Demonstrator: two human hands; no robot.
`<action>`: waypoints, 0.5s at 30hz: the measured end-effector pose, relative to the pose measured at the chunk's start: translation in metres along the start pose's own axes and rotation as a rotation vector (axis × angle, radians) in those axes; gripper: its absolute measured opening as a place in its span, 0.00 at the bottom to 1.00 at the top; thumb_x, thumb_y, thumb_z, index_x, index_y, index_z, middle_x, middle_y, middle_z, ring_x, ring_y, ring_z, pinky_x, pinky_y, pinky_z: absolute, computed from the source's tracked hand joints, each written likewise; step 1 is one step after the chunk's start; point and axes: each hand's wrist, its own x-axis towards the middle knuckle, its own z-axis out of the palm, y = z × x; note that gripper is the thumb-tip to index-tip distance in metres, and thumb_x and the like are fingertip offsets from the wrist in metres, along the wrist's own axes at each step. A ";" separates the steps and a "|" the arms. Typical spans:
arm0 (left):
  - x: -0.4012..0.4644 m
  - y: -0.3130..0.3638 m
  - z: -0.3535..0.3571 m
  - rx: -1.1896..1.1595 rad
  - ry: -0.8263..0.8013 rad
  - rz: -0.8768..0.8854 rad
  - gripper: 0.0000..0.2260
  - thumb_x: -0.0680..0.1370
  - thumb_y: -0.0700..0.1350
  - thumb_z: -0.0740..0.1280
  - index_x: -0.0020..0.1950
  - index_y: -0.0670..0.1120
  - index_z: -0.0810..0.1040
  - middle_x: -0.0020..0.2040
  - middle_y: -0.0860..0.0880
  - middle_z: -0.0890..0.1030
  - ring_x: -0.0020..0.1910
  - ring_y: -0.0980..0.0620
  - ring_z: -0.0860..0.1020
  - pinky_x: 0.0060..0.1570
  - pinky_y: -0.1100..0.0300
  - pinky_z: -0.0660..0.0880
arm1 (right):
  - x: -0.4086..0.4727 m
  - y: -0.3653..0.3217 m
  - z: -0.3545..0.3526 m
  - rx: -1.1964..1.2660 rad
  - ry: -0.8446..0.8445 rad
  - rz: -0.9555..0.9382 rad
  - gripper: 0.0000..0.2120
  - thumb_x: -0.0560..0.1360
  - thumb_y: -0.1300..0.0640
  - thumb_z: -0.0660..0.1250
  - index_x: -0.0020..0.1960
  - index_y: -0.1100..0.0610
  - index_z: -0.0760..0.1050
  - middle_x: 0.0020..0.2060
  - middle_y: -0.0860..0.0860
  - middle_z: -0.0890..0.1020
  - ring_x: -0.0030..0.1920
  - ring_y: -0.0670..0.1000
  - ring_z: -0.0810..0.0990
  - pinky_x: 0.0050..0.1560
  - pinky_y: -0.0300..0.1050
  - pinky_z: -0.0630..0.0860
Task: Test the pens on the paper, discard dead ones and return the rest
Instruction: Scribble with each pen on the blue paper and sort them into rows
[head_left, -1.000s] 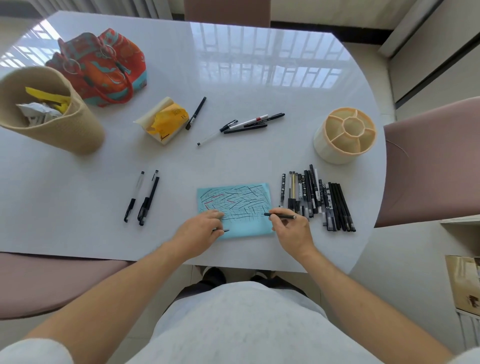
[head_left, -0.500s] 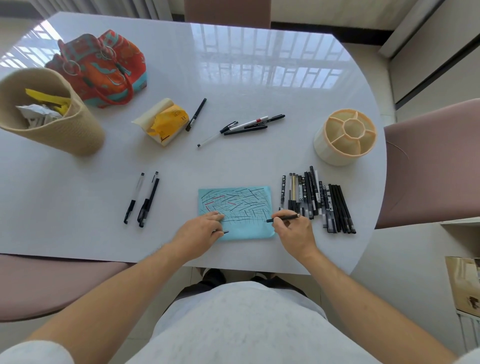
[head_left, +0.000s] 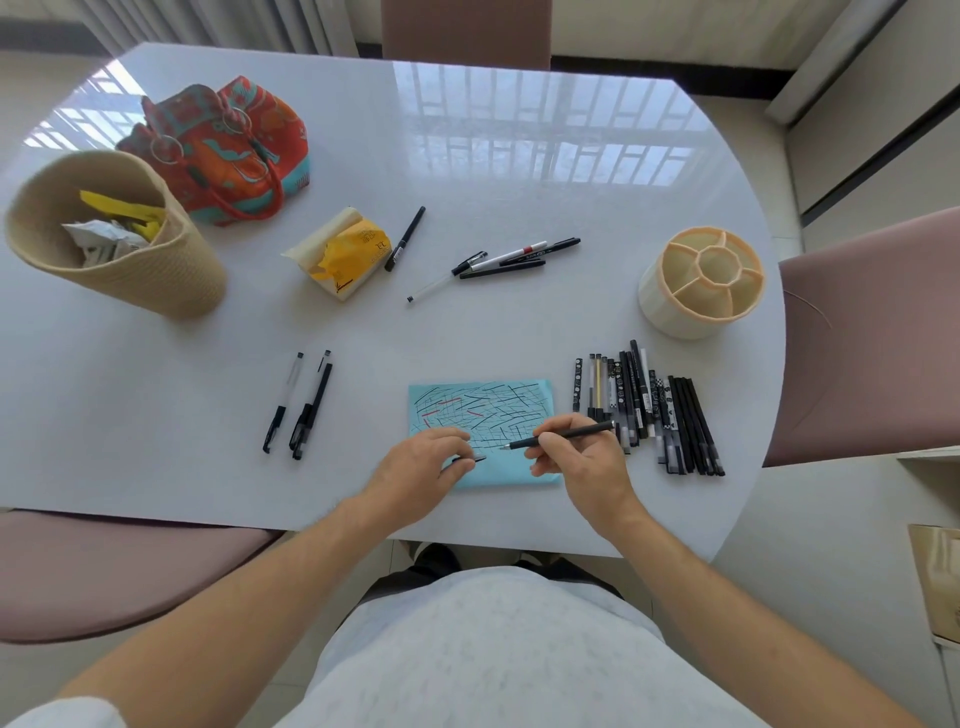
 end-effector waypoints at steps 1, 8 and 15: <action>0.000 0.002 -0.001 -0.010 0.013 0.003 0.07 0.81 0.53 0.65 0.53 0.54 0.81 0.64 0.57 0.79 0.63 0.57 0.75 0.62 0.59 0.72 | -0.001 -0.001 0.003 0.011 -0.005 0.001 0.06 0.79 0.71 0.65 0.47 0.66 0.79 0.37 0.65 0.83 0.35 0.54 0.84 0.39 0.47 0.84; -0.003 0.012 -0.008 -0.023 0.053 0.042 0.08 0.81 0.52 0.65 0.54 0.52 0.81 0.57 0.57 0.81 0.55 0.58 0.77 0.55 0.60 0.75 | -0.003 0.002 0.009 0.027 -0.039 0.007 0.07 0.80 0.69 0.66 0.47 0.62 0.81 0.38 0.63 0.85 0.37 0.55 0.84 0.40 0.48 0.84; 0.000 0.034 -0.008 0.016 0.009 0.068 0.08 0.82 0.49 0.64 0.51 0.49 0.81 0.41 0.55 0.83 0.39 0.53 0.78 0.43 0.53 0.76 | -0.007 0.014 0.025 0.053 -0.060 0.056 0.04 0.82 0.64 0.66 0.52 0.66 0.79 0.38 0.60 0.86 0.39 0.56 0.86 0.43 0.47 0.84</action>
